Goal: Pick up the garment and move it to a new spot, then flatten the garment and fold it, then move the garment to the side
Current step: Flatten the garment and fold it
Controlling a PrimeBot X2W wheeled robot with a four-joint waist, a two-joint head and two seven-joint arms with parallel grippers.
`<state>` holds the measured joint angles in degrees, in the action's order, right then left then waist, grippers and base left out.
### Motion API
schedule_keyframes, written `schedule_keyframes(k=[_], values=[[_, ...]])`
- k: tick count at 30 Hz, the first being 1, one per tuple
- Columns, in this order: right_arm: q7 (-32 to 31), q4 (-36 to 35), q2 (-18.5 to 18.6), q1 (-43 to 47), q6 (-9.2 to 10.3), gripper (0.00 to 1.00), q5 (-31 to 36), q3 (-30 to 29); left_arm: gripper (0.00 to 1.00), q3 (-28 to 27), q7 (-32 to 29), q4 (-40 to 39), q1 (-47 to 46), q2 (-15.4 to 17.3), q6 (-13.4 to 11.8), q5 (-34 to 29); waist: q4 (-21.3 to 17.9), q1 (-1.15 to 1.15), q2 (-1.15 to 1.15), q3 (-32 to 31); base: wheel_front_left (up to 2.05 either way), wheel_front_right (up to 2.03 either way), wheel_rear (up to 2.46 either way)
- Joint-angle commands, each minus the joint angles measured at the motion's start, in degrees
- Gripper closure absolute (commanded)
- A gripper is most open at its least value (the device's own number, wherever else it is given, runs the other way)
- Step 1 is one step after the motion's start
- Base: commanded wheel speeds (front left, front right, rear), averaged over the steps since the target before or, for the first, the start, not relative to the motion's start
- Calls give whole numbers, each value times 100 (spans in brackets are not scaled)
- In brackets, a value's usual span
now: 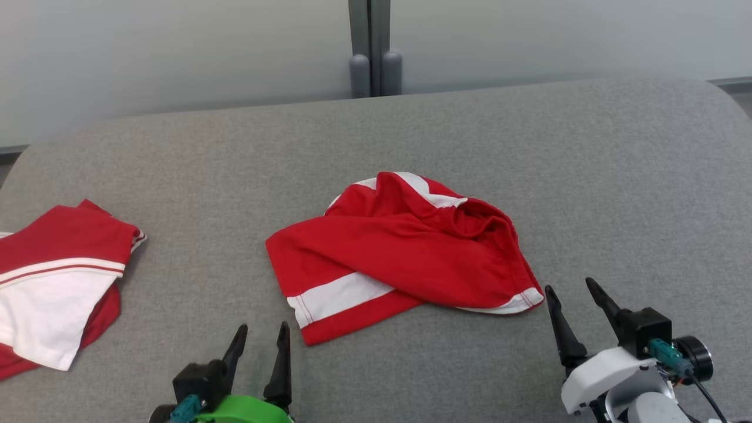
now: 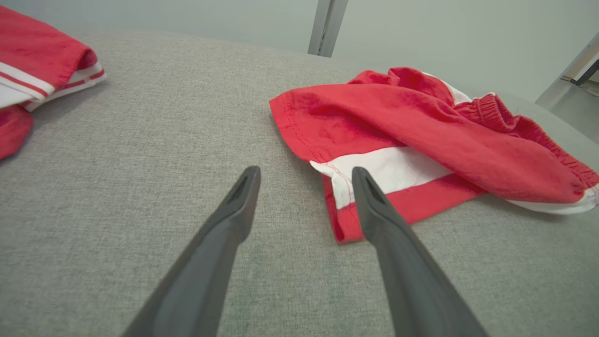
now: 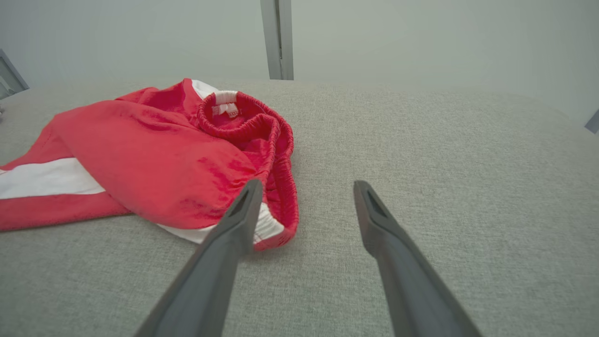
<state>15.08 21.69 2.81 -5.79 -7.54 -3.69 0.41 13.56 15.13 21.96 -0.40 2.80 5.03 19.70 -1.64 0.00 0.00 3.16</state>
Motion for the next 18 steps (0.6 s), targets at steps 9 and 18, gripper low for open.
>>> schedule_keyframes(k=[9,18], values=[[13,-64,21,-313,10,0,121,130,0,310,3,408,-661,23,201,489,-148,0,0,559,0,0,0],[13,-82,20,-434,10,0,109,230,0,578,3,781,-931,25,251,845,-208,0,0,755,0,0,0]])
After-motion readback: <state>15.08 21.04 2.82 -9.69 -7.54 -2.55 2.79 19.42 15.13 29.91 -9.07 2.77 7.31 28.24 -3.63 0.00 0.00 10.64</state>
